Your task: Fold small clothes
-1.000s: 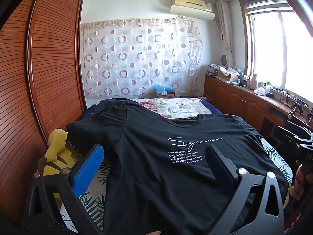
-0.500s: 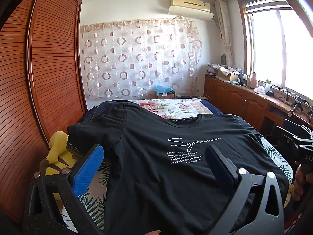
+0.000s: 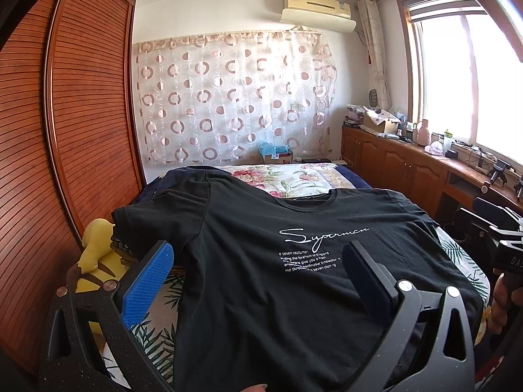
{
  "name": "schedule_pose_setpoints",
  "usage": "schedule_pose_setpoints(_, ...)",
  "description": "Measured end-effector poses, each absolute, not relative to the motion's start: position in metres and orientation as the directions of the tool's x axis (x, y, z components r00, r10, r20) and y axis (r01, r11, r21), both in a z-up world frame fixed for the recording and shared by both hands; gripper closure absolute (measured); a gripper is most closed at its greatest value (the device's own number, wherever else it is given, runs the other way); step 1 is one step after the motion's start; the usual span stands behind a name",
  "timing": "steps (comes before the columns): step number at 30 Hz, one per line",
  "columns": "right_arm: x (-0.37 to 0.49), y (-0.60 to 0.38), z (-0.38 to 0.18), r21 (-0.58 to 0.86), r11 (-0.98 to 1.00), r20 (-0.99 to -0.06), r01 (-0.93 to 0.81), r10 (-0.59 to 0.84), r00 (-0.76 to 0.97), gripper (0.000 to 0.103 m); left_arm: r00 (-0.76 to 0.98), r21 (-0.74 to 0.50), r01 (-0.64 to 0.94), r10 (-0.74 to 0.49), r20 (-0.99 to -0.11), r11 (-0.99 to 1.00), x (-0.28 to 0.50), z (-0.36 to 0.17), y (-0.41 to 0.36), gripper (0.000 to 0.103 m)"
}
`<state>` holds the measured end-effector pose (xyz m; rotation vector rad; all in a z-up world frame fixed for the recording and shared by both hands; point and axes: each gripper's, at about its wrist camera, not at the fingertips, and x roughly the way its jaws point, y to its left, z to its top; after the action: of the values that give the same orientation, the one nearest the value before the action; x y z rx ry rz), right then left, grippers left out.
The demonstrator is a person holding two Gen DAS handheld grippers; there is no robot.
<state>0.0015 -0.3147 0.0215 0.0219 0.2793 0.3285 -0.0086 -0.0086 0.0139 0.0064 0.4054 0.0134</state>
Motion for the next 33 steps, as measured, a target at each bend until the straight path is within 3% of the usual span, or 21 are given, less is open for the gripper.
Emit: schedule_pose_setpoints(33,0.0025,-0.3145,0.0217,0.067,0.945,-0.268,-0.319,0.325,0.907,0.000,0.919,0.017,-0.014,0.019,-0.394,1.000,-0.0092,0.0154,-0.0119,0.000)
